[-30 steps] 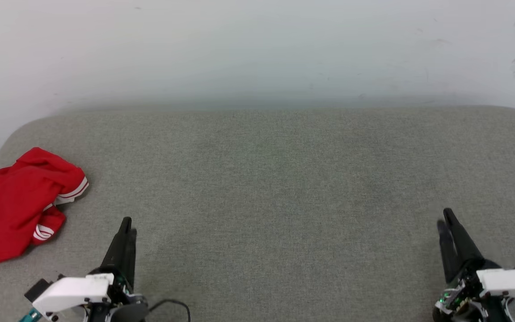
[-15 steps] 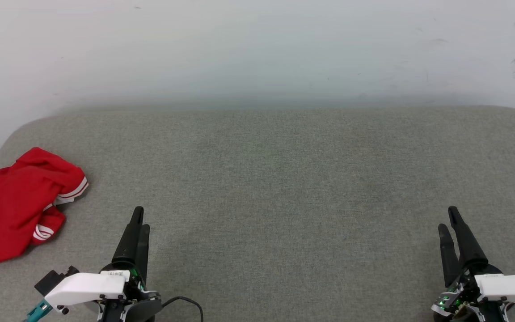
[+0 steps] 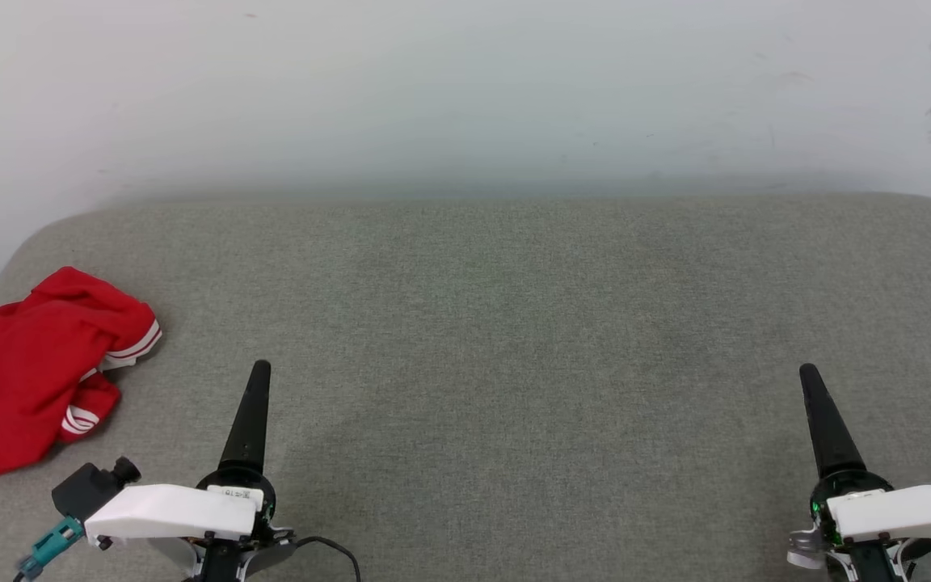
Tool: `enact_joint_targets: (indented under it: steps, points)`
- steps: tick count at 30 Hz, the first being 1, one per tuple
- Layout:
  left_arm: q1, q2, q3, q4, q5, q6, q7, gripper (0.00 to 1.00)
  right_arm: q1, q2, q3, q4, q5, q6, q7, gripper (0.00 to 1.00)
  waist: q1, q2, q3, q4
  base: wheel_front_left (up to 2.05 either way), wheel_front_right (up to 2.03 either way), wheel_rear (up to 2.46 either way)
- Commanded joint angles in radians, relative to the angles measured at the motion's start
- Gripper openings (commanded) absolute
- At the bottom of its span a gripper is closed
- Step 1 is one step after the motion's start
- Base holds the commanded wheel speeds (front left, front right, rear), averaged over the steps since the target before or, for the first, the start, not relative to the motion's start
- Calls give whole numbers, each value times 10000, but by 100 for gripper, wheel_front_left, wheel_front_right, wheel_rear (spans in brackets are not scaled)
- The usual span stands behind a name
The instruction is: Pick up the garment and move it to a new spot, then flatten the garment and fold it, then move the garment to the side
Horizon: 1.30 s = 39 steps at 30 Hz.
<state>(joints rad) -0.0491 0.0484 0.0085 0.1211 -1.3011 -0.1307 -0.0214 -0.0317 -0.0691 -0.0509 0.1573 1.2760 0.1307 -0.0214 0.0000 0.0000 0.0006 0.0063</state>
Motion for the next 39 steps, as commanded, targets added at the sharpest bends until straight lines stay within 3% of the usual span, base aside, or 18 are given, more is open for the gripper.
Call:
enact_joint_targets:
  steps: [1, 17, 29, 39]
  points:
    - [-53, 23, 37, -321, 593, 0, -116, 100, -52, -106, 46, -260, -681, 0, -119, 100, 0, 0, -7, 13, 0, 0, 0]
    - [343, 110, 37, -791, 4544, 0, -671, 100, 155, -131, 129, -794, -5206, 0, -393, 100, 0, 0, -72, 130, 0, 0, 0]
    - [475, 444, -136, -873, 7056, 167, -1008, 100, 379, -64, -76, -1172, -7484, 0, -173, 100, 0, 0, -94, 167, 0, 0, 0]
    - [545, 739, -398, -1040, 8322, 534, -1281, 100, 490, -31, -196, -1570, -8967, 0, -71, 100, 0, 0, -123, 204, 0, 0, 0]
